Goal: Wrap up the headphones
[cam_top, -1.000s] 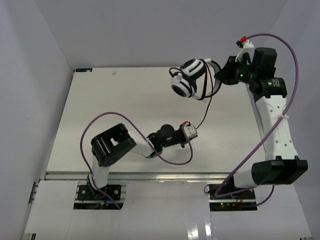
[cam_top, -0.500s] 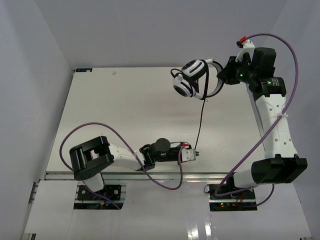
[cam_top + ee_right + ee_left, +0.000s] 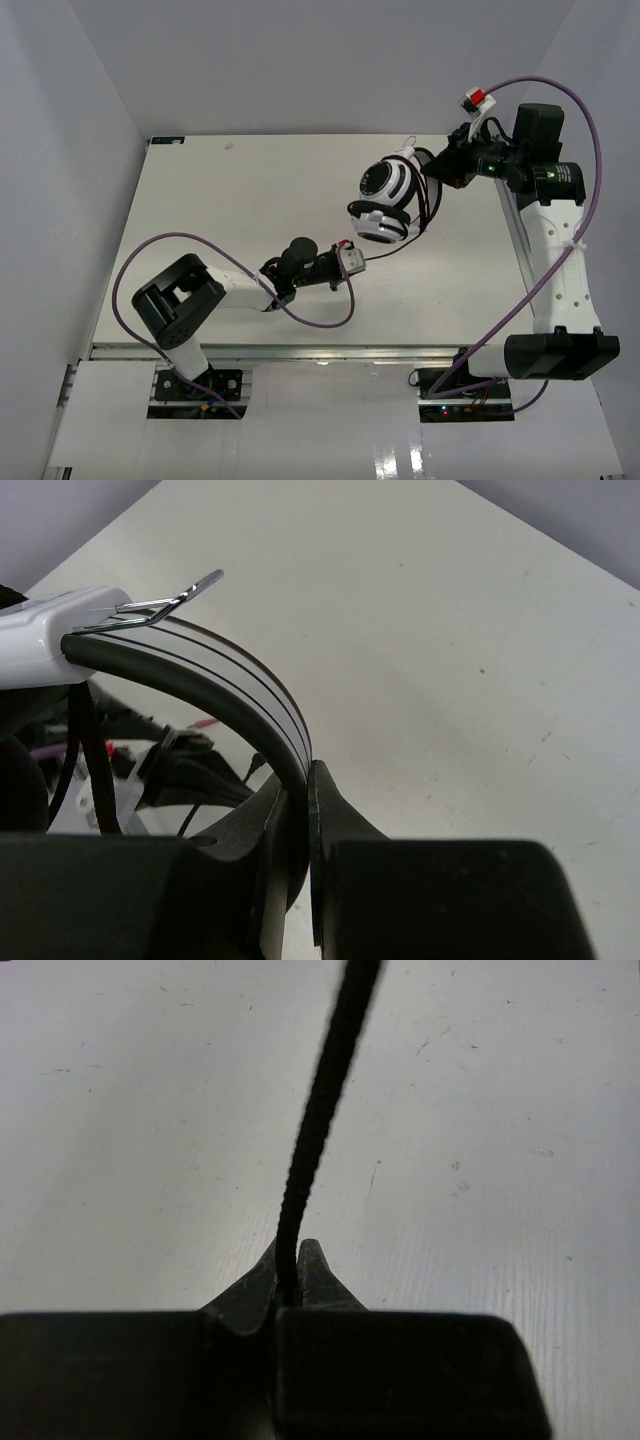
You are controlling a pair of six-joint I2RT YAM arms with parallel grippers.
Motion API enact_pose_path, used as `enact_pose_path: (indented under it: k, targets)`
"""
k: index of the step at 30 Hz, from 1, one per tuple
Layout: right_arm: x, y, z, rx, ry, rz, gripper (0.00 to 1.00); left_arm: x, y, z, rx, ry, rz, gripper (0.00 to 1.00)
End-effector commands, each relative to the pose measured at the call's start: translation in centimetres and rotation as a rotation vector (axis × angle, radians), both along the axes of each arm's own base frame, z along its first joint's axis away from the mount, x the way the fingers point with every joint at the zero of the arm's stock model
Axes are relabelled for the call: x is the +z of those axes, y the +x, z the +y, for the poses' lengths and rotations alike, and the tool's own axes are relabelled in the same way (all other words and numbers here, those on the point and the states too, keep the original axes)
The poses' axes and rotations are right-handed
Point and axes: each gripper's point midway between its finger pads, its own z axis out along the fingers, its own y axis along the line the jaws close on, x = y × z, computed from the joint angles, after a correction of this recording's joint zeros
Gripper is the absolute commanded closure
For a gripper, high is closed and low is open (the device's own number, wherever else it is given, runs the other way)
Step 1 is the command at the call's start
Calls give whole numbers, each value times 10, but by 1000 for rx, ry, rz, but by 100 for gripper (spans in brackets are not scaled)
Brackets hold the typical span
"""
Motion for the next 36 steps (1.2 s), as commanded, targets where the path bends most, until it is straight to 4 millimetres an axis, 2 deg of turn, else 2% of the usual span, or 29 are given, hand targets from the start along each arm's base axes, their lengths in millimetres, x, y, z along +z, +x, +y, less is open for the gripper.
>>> enact_pose_path:
  k: [1,3,4,6,9,13,15,19,20,22,24,27,29,31,36]
  targets:
    - [0,-53,24,223,-41,-90,92,13,3,-7,-89,-3,37,100]
    - [-13,-62,23,232,-118,-112,92,21,6,-1,-96,-15,43,100]
    - [-21,-59,19,225,-152,-120,92,19,4,-1,-104,-10,54,100]
    - [-47,-62,8,214,-252,-123,92,26,9,14,-83,-16,73,100]
    - [-75,-65,-7,200,-364,-141,92,35,16,35,-55,-37,119,100]
    - [-100,-63,-26,146,-514,-191,92,43,20,61,-58,-35,260,100]
    - [-112,-62,-27,149,-546,-193,92,59,25,61,-65,-48,283,100]
    - [-137,-47,-34,68,-649,-173,92,77,9,57,-153,-20,431,100]
    - [-139,-43,-33,47,-666,-175,92,81,3,55,-183,-19,466,100]
    - [-146,-37,-22,50,-694,-190,92,96,4,51,-197,-20,509,100]
    - [-150,-27,-26,-22,-757,-200,92,99,-3,52,-199,15,626,100]
    - [-151,-8,-22,-100,-803,-218,92,119,-5,45,-231,33,736,98]
    - [-152,6,-28,-177,-829,-192,92,125,-12,45,-252,52,841,97]
    - [-145,18,-31,-238,-834,-197,92,131,-15,44,-254,70,937,95]
    - [-142,34,-37,-327,-855,-198,92,137,-16,45,-252,66,1053,90]
